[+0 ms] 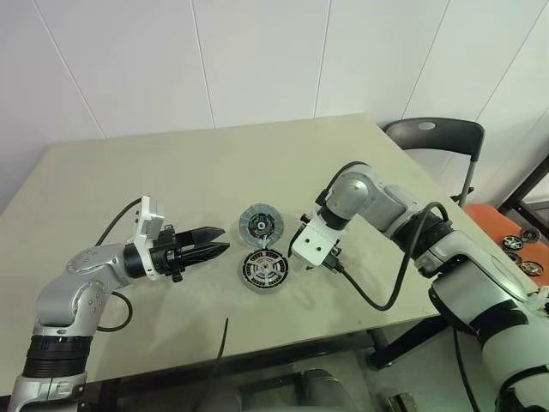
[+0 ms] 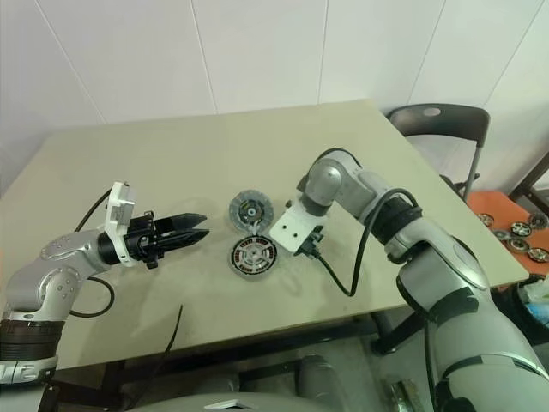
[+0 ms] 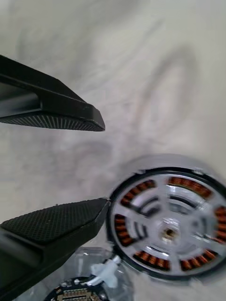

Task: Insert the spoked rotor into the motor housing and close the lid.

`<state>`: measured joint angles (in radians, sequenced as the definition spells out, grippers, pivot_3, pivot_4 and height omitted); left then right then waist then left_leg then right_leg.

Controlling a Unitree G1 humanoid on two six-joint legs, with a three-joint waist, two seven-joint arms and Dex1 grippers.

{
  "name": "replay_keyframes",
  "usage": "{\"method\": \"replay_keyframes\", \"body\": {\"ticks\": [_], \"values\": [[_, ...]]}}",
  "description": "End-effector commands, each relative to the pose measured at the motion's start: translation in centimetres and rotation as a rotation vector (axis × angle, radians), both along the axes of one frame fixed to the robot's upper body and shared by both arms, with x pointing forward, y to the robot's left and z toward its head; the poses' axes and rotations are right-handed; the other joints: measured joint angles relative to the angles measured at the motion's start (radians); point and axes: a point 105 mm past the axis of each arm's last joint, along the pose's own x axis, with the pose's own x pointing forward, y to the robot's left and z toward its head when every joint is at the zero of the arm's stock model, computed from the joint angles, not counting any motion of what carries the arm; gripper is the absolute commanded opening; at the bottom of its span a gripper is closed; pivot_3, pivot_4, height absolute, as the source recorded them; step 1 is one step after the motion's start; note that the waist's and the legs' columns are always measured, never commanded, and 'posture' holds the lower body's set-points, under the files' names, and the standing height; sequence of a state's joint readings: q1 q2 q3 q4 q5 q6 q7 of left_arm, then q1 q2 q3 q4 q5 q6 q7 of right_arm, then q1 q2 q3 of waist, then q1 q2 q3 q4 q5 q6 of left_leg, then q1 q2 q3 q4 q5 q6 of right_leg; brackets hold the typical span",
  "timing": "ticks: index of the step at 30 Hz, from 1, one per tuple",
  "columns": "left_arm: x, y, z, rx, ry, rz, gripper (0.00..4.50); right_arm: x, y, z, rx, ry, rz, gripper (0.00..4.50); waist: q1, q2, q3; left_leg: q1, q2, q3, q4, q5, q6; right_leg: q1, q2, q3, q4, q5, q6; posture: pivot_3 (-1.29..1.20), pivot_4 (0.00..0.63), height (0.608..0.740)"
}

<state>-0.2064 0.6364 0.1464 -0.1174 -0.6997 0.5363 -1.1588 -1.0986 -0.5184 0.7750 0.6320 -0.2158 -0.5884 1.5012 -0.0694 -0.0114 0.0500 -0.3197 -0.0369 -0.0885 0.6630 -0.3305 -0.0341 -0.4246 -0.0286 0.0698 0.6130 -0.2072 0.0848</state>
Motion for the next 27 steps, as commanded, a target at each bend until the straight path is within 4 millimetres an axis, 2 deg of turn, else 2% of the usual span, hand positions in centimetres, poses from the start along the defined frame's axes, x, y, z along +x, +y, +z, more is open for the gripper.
{"method": "replay_keyframes", "body": {"ticks": [1,19,27], "values": [[0.1,0.0,1.0,-0.008,-0.04,-0.01,2.09,0.4,1.1,1.4,0.037,-0.056,0.058,2.34,-0.001,0.0,0.0,0.0,0.0,0.0,0.0,0.0,0.0,0.0,0.0,0.0,0.0,0.0,0.0,0.0,0.0,0.74],[-0.3,0.1,0.9,-0.014,-0.043,0.018,2.09,0.4,2.1,-0.1,0.037,0.002,0.029,2.34,0.0,0.0,0.0,0.0,0.0,-0.002,0.0,0.0,0.0,0.0,-0.001,0.001,0.0,0.0,0.0,0.0,0.0,0.74],[-0.6,0.3,0.7,-0.011,-0.036,0.025,2.09,-0.3,2.4,-0.5,0.051,0.016,0.06,2.34,0.0,0.0,0.0,0.0,0.0,-0.002,0.0,0.0,0.0,0.0,-0.001,0.001,0.0,0.0,0.0,0.0,0.0,0.74]]}}
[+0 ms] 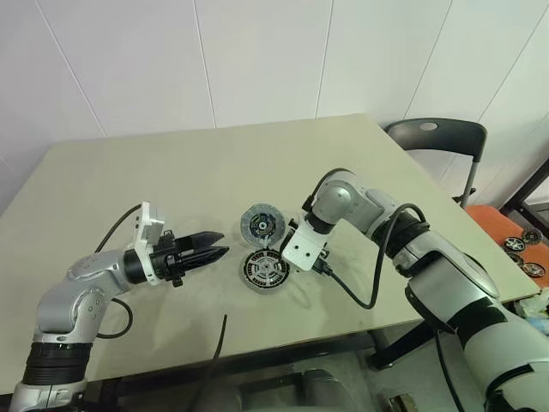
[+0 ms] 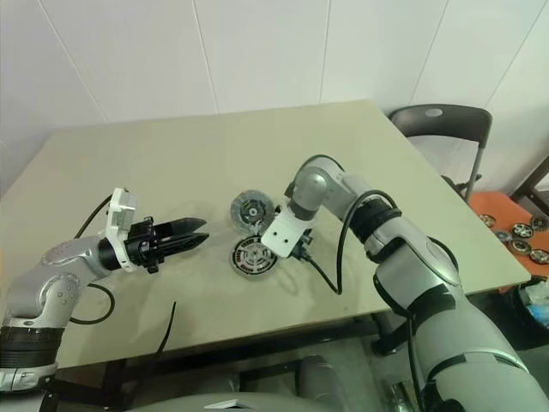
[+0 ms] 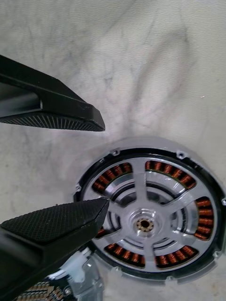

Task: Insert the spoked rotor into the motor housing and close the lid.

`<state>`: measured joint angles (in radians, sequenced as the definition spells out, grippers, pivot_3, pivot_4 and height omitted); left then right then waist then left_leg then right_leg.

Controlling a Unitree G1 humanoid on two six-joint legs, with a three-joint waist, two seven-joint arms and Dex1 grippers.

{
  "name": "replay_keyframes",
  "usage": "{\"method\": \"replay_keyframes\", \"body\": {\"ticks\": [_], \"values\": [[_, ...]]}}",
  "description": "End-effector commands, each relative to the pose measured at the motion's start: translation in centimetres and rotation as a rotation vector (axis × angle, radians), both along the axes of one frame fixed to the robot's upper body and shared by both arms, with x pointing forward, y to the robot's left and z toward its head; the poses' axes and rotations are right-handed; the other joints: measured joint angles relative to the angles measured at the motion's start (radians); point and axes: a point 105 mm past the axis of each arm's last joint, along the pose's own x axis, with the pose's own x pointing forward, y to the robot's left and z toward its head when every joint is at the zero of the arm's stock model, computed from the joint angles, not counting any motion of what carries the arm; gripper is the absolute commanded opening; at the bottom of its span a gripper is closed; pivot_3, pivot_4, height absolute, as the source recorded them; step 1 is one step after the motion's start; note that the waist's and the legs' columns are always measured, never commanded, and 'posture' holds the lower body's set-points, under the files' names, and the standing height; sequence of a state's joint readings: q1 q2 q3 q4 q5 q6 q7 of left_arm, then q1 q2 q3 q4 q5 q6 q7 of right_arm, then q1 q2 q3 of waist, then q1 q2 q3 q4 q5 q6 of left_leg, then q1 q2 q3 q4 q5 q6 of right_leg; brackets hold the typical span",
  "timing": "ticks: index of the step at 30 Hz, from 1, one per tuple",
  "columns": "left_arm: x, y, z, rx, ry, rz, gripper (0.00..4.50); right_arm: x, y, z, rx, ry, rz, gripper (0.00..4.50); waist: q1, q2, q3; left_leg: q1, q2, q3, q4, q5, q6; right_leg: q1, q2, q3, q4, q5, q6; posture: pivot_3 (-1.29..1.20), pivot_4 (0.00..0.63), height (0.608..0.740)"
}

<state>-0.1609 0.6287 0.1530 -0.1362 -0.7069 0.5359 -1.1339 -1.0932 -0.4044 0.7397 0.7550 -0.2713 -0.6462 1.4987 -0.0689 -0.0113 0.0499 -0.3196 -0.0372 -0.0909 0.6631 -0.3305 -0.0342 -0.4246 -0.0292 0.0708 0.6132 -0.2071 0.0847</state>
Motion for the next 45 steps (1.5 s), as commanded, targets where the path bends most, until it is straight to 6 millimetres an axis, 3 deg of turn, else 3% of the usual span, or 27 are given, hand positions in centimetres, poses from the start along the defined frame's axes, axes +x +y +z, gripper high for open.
{"method": "replay_keyframes", "body": {"ticks": [1,13,18,29,34,41,45], "values": [[-0.2,0.1,1.5,-0.003,-0.062,-0.003,2.09,-0.1,0.6,1.0,0.036,-0.023,0.029,2.34,0.0,0.0,0.0,0.0,0.0,0.0,0.0,0.0,0.0,0.0,0.0,0.0,0.0,0.0,0.0,0.0,0.0,0.74],[-0.2,0.2,1.6,-0.001,-0.064,0.001,2.09,-0.2,1.0,0.0,0.07,-0.013,0.019,2.34,0.0,0.0,0.0,0.0,0.0,0.0,0.0,0.0,0.0,0.0,0.0,0.0,0.0,0.0,0.0,0.0,0.0,0.74],[-0.3,0.2,1.6,0.0,-0.066,0.003,2.09,0.1,1.0,-0.3,0.076,-0.017,0.002,1.1,-0.002,-0.002,-0.001,0.001,0.0,0.0,0.0,0.0,0.0,0.001,0.0,0.0,0.0,0.0,0.0,0.0,0.0,0.74],[-0.2,0.3,1.7,0.002,-0.071,0.005,2.09,0.5,0.9,-0.3,0.078,-0.043,0.007,1.1,-0.003,-0.001,-0.001,0.015,0.001,0.002,-0.001,0.0,0.0,0.015,0.002,0.001,0.0,-0.002,-0.005,0.0,0.0,0.74],[-0.1,0.2,1.7,0.0,-0.073,0.004,2.09,0.3,0.8,0.0,0.075,-0.038,0.028,0.11,-0.003,-0.001,0.0,0.016,0.001,0.002,0.0,0.0,0.0,0.016,0.002,0.001,0.0,-0.002,-0.005,0.0,0.0,0.74],[0.0,0.1,1.6,-0.003,-0.073,0.001,2.09,0.7,0.7,0.3,0.053,-0.078,0.018,0.1,-0.002,-0.001,0.0,0.016,0.001,0.001,-0.001,0.0,0.0,0.016,0.002,0.001,0.0,-0.002,-0.005,0.0,0.0,0.74],[0.3,-0.1,1.6,-0.008,-0.074,-0.002,2.09,1.5,-0.1,1.5,-0.005,-0.104,-0.021,0.1,-0.002,0.0,0.0,0.016,0.001,0.001,0.0,0.0,0.0,0.016,0.002,0.001,0.0,-0.002,-0.005,0.0,0.0,0.74]]}}
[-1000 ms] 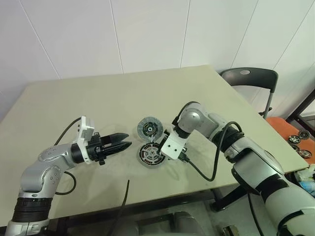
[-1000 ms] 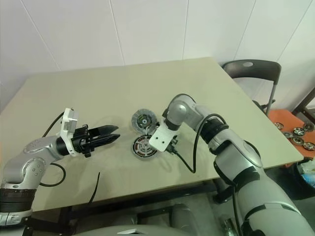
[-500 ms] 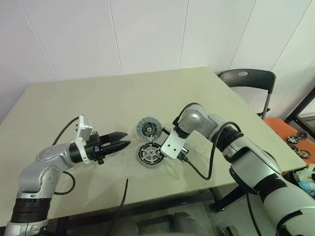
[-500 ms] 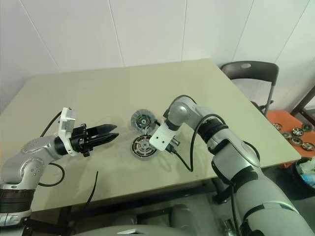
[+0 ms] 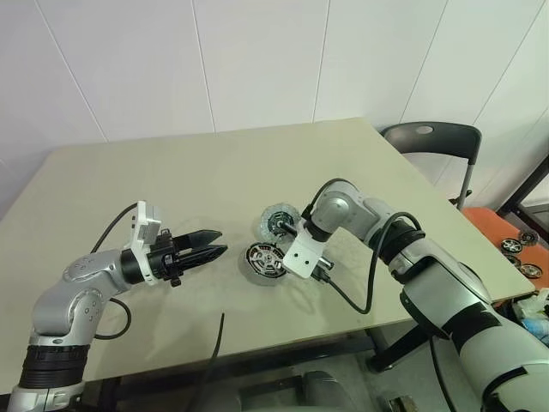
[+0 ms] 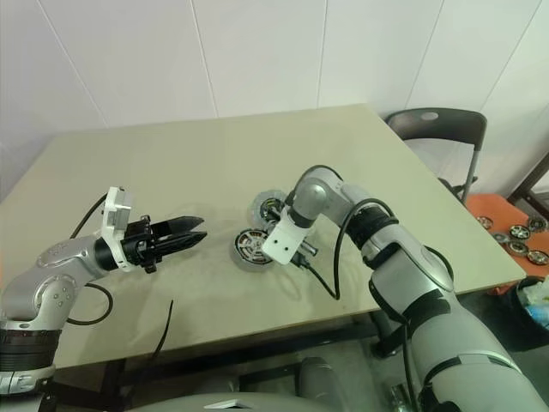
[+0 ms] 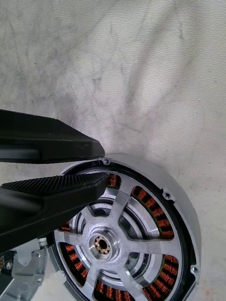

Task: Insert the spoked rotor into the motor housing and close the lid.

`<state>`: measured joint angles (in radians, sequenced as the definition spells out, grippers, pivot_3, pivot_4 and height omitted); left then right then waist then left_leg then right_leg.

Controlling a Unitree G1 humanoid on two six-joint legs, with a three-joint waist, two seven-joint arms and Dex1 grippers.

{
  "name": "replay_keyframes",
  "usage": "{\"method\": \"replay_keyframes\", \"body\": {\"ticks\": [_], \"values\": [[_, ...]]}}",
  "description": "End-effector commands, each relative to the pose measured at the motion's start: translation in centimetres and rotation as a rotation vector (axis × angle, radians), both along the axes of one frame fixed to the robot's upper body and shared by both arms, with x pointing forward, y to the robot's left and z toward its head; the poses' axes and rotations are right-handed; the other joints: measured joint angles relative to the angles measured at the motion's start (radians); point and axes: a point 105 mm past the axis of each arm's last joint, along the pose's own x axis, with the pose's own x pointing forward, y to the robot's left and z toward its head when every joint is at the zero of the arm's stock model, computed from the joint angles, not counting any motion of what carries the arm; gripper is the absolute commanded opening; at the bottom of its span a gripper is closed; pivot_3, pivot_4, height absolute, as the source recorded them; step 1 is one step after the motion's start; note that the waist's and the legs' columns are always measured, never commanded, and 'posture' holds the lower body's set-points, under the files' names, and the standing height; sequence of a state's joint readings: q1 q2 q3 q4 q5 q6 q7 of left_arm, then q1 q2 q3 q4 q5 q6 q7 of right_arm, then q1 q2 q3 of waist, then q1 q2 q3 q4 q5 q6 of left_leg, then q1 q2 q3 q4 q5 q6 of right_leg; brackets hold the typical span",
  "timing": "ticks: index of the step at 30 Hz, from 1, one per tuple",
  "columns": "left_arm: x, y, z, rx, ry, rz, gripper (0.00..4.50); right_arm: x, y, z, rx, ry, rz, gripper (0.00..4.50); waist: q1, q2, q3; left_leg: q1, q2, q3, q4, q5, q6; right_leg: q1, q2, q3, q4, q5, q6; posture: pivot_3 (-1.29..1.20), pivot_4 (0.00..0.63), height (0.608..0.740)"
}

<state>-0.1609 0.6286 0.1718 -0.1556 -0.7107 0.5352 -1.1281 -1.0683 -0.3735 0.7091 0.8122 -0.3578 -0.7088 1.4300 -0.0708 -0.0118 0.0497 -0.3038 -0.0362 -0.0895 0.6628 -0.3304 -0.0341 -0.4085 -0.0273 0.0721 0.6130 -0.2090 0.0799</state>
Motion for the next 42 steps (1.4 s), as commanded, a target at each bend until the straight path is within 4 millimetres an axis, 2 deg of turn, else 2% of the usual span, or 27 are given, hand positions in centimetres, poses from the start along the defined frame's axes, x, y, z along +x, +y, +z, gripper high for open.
{"method": "replay_keyframes", "body": {"ticks": [1,5,9,14,22,29,36,42], "values": [[0.4,-0.2,1.0,-0.008,-0.049,-0.013,2.09,1.6,-0.8,3.3,-0.049,-0.085,-0.041,0.1,0.001,0.001,0.001,0.0,0.0,0.0,0.0,0.0,0.0,0.0,0.0,0.0,0.0,0.0,0.0,0.0,0.0,0.74],[0.5,-0.4,0.9,-0.016,-0.051,-0.019,2.09,2.2,-3.5,4.7,-0.144,-0.099,-0.098,0.1,0.008,0.002,0.001,-0.001,-0.001,0.0,0.0,0.0,0.0,0.0,-0.001,-0.001,-0.001,0.0,0.0,0.0,0.0,0.74],[0.9,-0.6,0.6,-0.023,-0.052,-0.025,2.09,1.9,-6.3,4.9,-0.205,-0.073,-0.158,0.1,0.009,0.003,0.002,-0.002,-0.001,0.001,-0.001,0.0,0.0,-0.001,-0.002,-0.001,-0.003,-0.001,0.002,0.0,0.0,0.74],[1.2,-0.8,0.6,-0.027,-0.056,-0.039,2.09,0.7,-7.4,4.9,-0.213,-0.04,-0.17,0.1,0.003,0.003,0.002,-0.002,-0.001,0.001,-0.002,-0.001,0.001,-0.001,-0.002,-0.001,-0.003,-0.001,0.002,0.0,0.0,0.74],[1.9,-1.3,0.8,-0.029,-0.063,-0.062,2.09,-0.9,-5.4,4.7,-0.174,0.023,-0.161,0.1,0.002,0.003,0.002,-0.002,0.0,0.002,-0.001,0.0,0.001,-0.001,-0.001,0.0,-0.002,-0.003,0.005,0.0,0.0,0.74],[1.5,-1.2,0.6,-0.03,-0.06,-0.049,2.09,-1.8,-2.0,4.7,-0.144,0.184,-0.274,0.1,0.003,0.003,0.002,-0.002,0.0,0.0,-0.001,0.0,0.001,-0.001,-0.001,0.0,-0.002,-0.002,0.004,0.0,0.0,0.74],[0.9,-0.8,0.5,-0.033,-0.06,-0.013,2.09,-2.2,0.4,4.3,-0.112,0.406,-0.438,0.1,0.005,0.003,0.002,-0.002,0.001,-0.001,-0.001,0.0,0.001,-0.001,-0.002,0.0,-0.003,-0.001,0.003,0.0,0.0,0.74],[0.6,-0.5,0.4,-0.032,-0.058,0.005,2.09,-2.4,1.6,4.8,-0.098,0.431,-0.437,0.1,0.005,0.003,0.002,-0.003,0.0,-0.001,-0.001,0.0,0.001,-0.002,-0.002,-0.001,-0.002,-0.002,0.003,0.0,0.0,0.74]]}}
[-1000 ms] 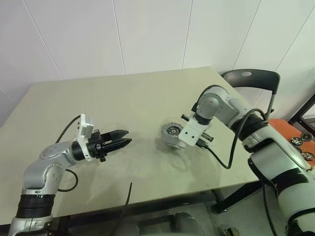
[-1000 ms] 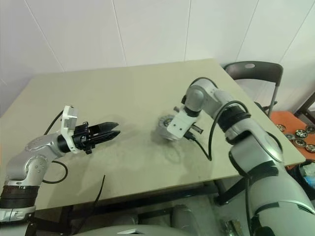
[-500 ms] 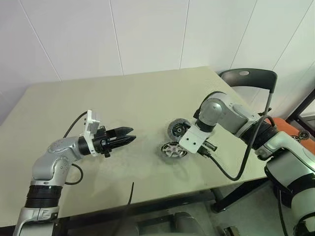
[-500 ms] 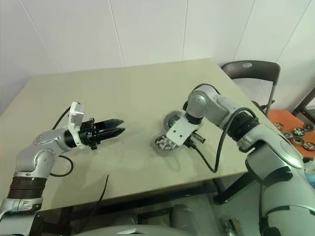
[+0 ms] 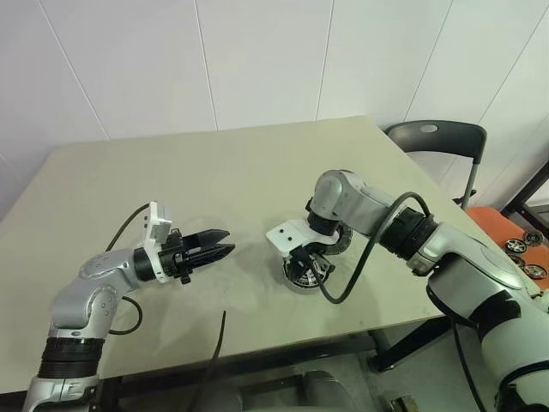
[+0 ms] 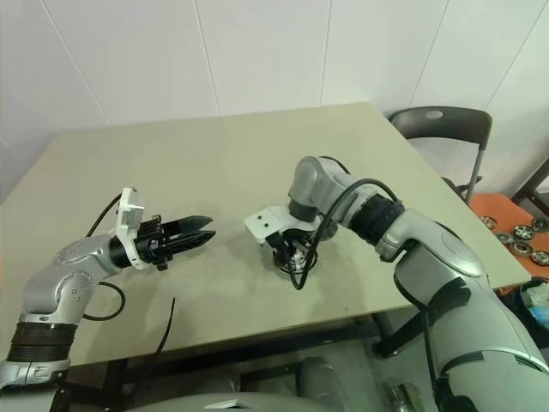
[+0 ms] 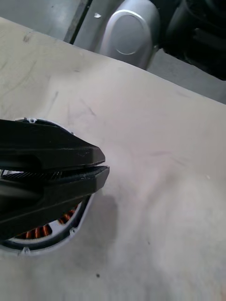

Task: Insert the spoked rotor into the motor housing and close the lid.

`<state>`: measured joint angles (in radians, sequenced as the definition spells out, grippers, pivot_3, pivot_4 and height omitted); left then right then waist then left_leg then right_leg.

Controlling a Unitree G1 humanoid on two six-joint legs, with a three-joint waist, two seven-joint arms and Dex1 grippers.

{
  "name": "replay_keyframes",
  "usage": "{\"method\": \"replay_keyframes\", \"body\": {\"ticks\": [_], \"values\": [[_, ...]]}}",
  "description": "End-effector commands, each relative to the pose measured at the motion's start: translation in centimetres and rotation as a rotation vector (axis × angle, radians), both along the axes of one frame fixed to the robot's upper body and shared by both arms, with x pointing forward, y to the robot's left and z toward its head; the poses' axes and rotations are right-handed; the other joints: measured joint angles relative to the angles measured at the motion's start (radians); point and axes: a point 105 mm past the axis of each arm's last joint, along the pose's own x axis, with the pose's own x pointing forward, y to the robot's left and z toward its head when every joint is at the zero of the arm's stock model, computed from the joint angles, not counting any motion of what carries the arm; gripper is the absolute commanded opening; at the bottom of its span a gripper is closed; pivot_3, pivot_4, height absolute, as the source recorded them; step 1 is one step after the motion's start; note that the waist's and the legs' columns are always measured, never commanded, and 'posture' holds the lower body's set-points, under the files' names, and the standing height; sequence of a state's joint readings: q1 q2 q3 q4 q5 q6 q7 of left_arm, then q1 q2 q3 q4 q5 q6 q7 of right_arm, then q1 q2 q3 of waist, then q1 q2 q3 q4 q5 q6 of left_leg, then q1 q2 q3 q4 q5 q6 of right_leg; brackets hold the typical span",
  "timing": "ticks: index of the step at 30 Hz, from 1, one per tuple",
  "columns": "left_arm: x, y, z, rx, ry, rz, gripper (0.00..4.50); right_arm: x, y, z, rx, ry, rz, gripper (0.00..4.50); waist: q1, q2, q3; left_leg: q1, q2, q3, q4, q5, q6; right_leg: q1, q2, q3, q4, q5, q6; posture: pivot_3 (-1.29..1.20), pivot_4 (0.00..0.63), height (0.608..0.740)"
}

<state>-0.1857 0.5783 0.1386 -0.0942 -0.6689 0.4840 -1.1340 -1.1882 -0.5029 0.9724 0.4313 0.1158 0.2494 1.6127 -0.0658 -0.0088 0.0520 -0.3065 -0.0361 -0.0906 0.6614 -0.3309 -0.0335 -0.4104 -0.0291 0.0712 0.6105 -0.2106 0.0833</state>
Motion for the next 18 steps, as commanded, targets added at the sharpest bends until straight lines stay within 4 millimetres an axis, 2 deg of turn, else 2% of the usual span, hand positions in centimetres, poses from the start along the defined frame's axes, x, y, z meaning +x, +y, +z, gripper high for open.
{"method": "replay_keyframes", "body": {"ticks": [1,4,10,15,16,18], "values": [[-0.2,0.1,1.3,-0.012,-0.054,0.002,2.09,0.1,0.7,1.4,0.028,-0.015,0.012,0.1,-0.001,0.0,0.0,0.0,0.0,0.0,0.0,0.0,0.0,0.0,0.0,0.0,0.0,0.0,0.0,0.0,0.0,0.74],[-0.3,0.2,1.4,-0.013,-0.054,0.003,2.09,0.4,0.0,2.5,0.059,-0.046,0.027,0.1,0.0,0.0,0.0,0.0,0.0,0.0,0.0,0.0,0.0,0.0,0.0,0.0,0.0,-0.001,0.001,0.0,0.0,0.74],[-0.2,0.2,1.4,-0.012,-0.052,-0.003,2.09,1.5,-4.1,1.6,0.009,-0.289,0.254,0.1,-0.001,0.0,0.0,-0.001,-0.001,0.003,0.0,0.0,0.0,0.0,0.0,0.0,-0.002,-0.002,0.003,0.0,0.0,0.74],[-0.1,-0.1,1.4,-0.011,-0.043,-0.025,2.09,0.8,-5.7,1.5,0.026,-0.387,0.4,0.1,-0.003,0.0,0.0,-0.001,0.0,0.003,0.0,0.0,0.0,0.001,0.001,-0.001,-0.002,-0.002,0.003,0.0,0.0,0.74],[0.0,-0.1,1.4,-0.011,-0.043,-0.028,2.09,0.7,-5.9,1.4,0.024,-0.385,0.404,0.47,-0.004,0.0,0.0,-0.001,0.0,0.003,0.0,0.0,0.0,0.001,0.001,-0.001,-0.002,-0.002,0.003,0.0,0.0,0.74],[0.0,-0.2,1.4,-0.012,-0.043,-0.031,2.09,0.4,-6.0,1.2,0.03,-0.377,0.404,0.91,-0.003,0.0,0.0,0.0,0.0,0.004,0.0,0.0,0.0,0.001,0.001,-0.001,-0.002,-0.002,0.003,0.0,0.0,0.74]]}}
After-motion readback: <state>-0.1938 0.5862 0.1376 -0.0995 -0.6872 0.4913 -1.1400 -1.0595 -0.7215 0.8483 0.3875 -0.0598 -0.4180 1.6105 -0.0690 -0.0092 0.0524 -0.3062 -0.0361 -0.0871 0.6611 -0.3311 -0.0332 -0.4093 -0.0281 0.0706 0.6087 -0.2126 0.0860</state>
